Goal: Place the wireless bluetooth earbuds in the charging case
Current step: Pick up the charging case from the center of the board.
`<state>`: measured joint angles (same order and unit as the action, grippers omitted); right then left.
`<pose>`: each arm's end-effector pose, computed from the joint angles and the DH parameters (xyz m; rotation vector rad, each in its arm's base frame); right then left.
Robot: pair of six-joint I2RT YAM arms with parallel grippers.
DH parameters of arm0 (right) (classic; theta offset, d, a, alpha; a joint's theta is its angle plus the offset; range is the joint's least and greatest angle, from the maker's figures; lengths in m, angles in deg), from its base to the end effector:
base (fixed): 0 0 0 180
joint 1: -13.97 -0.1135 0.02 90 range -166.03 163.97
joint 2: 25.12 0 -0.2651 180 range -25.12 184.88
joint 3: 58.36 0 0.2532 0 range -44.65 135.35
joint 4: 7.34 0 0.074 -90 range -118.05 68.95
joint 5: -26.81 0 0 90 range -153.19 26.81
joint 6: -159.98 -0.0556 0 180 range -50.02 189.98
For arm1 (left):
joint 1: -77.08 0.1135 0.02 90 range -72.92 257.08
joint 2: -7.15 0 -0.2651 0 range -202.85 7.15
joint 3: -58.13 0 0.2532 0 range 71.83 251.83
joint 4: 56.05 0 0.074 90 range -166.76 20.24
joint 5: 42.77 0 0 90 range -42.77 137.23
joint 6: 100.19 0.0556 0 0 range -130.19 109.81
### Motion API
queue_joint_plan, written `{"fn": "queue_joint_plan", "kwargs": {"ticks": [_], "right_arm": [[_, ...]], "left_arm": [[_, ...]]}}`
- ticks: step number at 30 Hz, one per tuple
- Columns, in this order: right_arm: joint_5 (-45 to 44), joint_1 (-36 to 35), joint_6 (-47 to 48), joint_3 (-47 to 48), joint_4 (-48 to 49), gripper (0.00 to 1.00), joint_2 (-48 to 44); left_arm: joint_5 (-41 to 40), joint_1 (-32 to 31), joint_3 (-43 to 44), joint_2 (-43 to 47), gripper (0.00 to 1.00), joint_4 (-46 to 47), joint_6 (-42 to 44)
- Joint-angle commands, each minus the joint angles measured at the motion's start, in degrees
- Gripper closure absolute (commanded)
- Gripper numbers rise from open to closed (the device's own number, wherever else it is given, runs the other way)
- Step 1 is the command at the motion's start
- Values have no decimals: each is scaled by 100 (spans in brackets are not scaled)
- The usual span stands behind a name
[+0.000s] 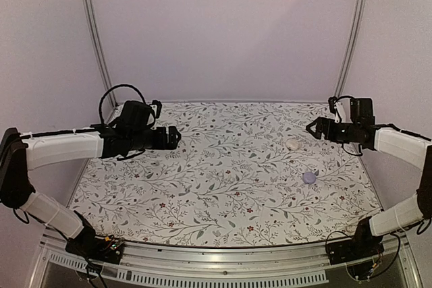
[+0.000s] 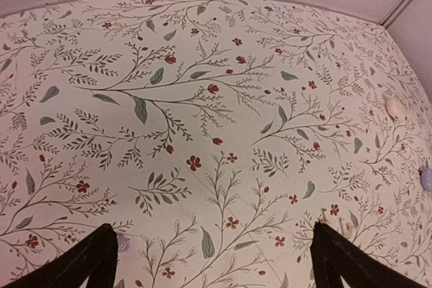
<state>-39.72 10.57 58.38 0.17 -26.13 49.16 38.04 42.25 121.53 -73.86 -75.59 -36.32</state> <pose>0.2930 0.0396 0.2291 -0.0810 2.1755 0.5942 0.2699 -0.1770 0.2209 0.0806 2.2391 -0.4093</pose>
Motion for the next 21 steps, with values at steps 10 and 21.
{"fn": "queue_joint_plan", "kwargs": {"ticks": [10, 21], "right_arm": [[-611, -588, 98, 817, -729, 9, 1666], [-833, -817, 172, 1416, -649, 17, 2968]], "left_arm": [[-120, -104, 80, -208, 0, 154, 214], [-87, -104, -96, -71, 0, 261, 214]]}}
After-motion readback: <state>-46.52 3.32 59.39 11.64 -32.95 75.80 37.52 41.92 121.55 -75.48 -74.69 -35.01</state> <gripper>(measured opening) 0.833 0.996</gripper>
